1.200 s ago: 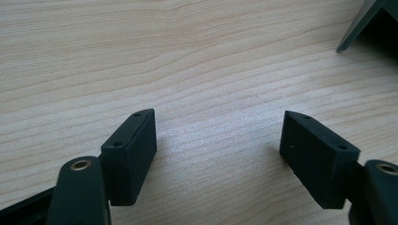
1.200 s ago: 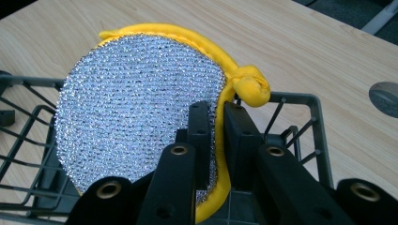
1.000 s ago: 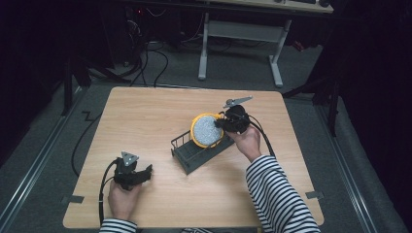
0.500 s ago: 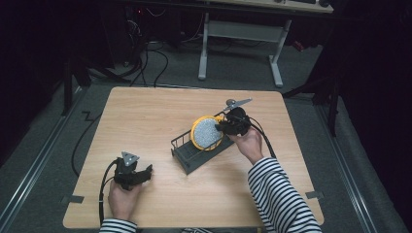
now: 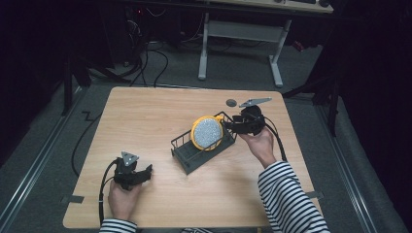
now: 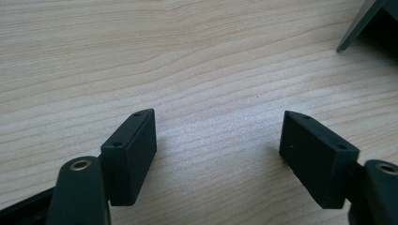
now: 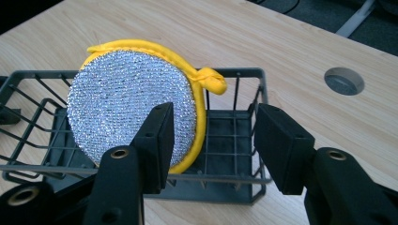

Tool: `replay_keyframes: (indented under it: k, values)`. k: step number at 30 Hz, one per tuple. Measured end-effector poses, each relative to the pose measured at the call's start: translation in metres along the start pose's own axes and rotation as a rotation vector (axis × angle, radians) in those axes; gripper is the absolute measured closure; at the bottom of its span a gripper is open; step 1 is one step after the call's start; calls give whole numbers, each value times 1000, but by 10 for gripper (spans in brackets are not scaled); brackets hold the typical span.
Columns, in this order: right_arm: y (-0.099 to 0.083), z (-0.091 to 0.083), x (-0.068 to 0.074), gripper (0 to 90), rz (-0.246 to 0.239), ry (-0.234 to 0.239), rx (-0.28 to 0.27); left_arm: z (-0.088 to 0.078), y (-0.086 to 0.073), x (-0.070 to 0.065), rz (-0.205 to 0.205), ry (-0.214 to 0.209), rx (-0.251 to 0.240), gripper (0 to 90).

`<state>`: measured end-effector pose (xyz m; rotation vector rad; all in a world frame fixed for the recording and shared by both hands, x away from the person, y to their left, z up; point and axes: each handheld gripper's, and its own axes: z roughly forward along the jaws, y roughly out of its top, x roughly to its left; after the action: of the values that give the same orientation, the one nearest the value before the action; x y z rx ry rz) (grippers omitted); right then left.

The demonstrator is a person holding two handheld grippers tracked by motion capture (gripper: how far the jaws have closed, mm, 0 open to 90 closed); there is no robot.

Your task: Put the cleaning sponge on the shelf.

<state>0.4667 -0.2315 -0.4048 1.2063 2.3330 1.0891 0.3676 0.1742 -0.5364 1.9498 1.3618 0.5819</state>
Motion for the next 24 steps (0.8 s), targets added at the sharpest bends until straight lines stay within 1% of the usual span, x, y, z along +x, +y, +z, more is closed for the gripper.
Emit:
replay_keyframes:
  k: [5, 7, 10, 11, 14, 15, 16, 18, 20, 22, 24]
  values:
    - [-6, -17, -7, 483, 11, -16, -23, 0, 0, 0, 1, 1, 0, 285]
    - [-10, -24, -10, 483, 22, -21, -29, 0, 0, 0, 1, 1, 0, 284]
    - [-17, -36, -14, 483, 25, -35, -38, 0, 0, 0, 2, 2, 1, 285]
    - [-18, -39, -14, 485, 27, -38, -49, 0, 0, 0, 2, 2, 1, 285]
    - [-27, -50, -17, 485, 38, -47, -65, 0, 0, 0, 2, 1, 0, 285]
    - [-30, -53, -18, 483, 38, -52, -58, 0, 0, 0, 2, 2, 1, 285]
    - [-37, -58, -20, 485, 36, -66, -61, 0, 0, 0, 2, 2, 1, 285]
    - [-40, -61, -21, 485, 42, -68, -66, 0, 0, 0, 2, 2, 1, 285]
    - [-48, -68, -24, 485, 57, -69, -70, 0, 0, 0, 3, 3, 1, 285]
    - [-55, -74, -25, 491, 60, -76, -90, 0, 0, 0, 4, 3, 2, 285]
    - [-62, -78, -26, 493, 70, -75, -89, 0, 0, 0, 3, 3, 1, 286]
